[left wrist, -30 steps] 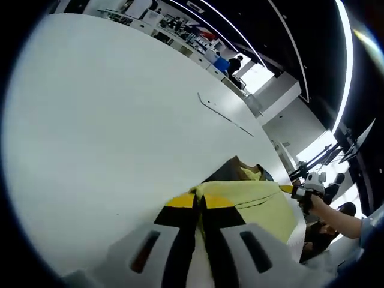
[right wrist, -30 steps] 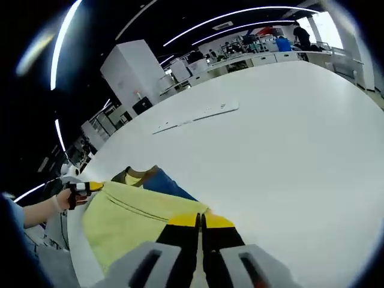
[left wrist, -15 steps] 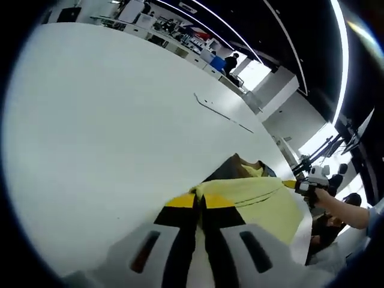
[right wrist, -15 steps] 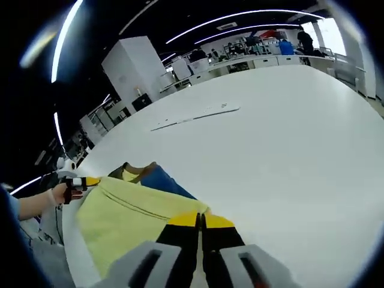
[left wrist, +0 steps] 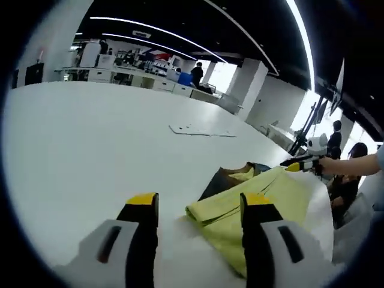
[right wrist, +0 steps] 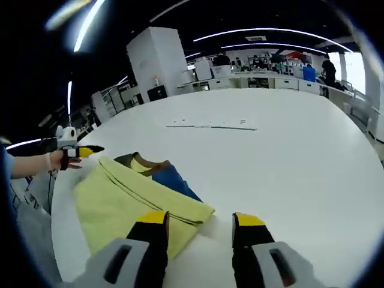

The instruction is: Fold the garment on the visible template until the final outline fits inside the template.

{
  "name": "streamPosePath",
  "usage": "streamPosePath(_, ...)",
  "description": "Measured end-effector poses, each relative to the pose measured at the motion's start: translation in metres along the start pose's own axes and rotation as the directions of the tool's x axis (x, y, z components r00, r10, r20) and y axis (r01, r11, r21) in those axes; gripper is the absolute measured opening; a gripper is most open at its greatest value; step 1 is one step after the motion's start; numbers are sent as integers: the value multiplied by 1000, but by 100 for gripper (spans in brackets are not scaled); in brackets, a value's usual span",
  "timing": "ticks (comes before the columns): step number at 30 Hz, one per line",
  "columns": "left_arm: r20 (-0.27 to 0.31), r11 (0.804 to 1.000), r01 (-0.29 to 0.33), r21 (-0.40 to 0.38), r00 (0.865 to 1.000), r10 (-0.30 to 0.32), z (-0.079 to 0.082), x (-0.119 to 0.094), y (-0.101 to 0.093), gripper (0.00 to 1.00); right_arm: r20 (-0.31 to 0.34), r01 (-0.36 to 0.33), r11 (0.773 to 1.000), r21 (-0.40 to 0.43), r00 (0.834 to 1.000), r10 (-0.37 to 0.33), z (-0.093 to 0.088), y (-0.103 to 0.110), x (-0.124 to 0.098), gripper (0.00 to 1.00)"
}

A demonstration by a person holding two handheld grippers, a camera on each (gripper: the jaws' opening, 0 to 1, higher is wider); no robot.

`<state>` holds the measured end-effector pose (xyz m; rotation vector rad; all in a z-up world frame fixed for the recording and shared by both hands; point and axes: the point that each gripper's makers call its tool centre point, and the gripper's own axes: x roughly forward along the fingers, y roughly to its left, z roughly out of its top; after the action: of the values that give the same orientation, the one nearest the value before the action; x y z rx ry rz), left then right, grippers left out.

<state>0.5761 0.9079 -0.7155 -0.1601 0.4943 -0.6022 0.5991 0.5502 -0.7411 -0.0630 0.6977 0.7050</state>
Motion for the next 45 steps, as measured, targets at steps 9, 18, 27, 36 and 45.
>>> streamPosePath(9, -115, 964, 66, 259, 993, -37, -9, -5, -15, 79, -97, -5, 975, -222, 995, -17, -3, 2, -1, 53)
streamPosePath(18, -199, 889, 105, 445, 980, -16, -12, -2, -18, 67, -140, -8, 924, -382, 989, -49, 3, 2, -2, 54)
streamPosePath(27, -215, 795, 95, 599, 976, 45, -9, 5, -9, 45, -162, 17, 785, -619, 976, -149, 4, -4, -1, 33)
streamPosePath(36, -225, 703, 67, 708, 965, 134, -12, 11, 3, 37, -182, -15, 625, -780, 962, -204, -5, -1, 12, 21)
streamPosePath(45, -276, 640, 120, 759, 949, 150, -27, 17, -2, 32, -195, -40, 575, -817, 958, -211, -7, -1, 16, 19)
